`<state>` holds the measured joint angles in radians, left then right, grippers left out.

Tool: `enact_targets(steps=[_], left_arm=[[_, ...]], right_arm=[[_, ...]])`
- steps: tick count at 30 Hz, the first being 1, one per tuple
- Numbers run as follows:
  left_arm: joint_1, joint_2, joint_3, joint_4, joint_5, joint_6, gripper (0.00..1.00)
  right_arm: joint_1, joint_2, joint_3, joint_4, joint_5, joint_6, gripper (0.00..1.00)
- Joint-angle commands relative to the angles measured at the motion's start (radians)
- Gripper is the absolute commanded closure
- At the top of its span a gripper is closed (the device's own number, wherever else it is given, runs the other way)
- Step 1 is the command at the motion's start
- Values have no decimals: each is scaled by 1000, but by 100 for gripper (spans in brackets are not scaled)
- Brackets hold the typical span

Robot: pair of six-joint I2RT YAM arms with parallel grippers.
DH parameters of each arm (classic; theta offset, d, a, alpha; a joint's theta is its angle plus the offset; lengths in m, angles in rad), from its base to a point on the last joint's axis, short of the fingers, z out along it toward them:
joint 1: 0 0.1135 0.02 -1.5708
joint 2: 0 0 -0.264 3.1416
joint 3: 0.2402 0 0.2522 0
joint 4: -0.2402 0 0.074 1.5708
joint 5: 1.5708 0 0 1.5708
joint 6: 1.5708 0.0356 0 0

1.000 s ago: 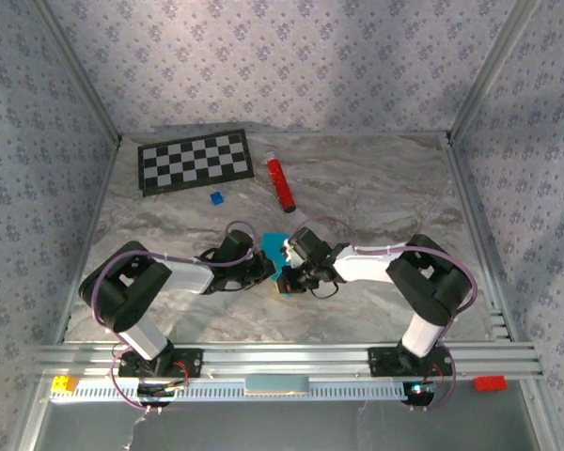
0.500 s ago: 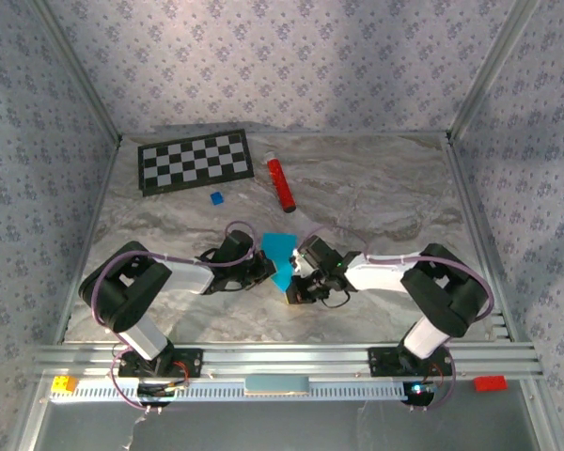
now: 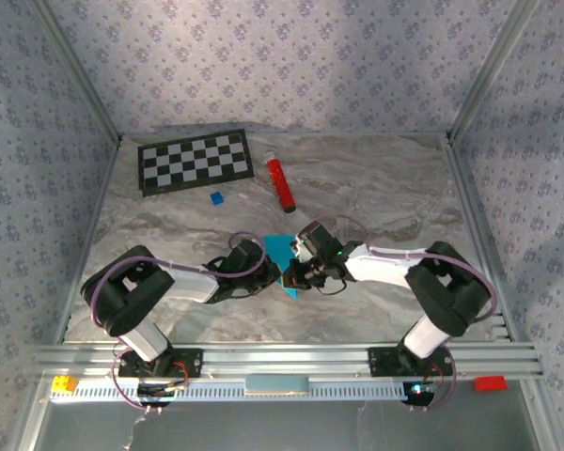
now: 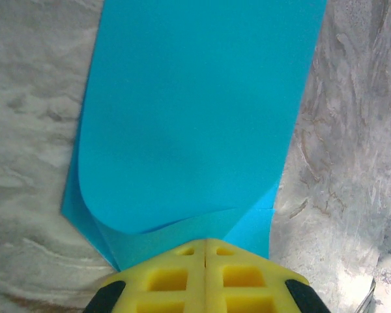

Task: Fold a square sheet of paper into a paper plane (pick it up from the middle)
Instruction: Third fold the triangle at the center of the table.

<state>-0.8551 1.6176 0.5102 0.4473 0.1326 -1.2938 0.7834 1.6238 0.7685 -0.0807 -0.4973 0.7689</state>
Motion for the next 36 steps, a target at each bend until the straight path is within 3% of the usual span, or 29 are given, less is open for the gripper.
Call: enact_targets(steps=[1,18,25,32,36], left_arm=[[-17,23,-37,-92,-47,-37,100],[-13,-26,-25,-74,-50,21,100],[-23,-114,8,-108,-7,147,90],[-27,-58,-18,-67,34,146,94],[-24,-23,7,-142,-19,132,97]], right_arm=[[-1,36,47,-12,-7,12,98],[-38,59,-89,0,-14,20,99],[-49,56,-84,-12,1,8,100],[-54,53,-86,-33,12,-11,100],[-55,57,-86,-37,12,-11,100]])
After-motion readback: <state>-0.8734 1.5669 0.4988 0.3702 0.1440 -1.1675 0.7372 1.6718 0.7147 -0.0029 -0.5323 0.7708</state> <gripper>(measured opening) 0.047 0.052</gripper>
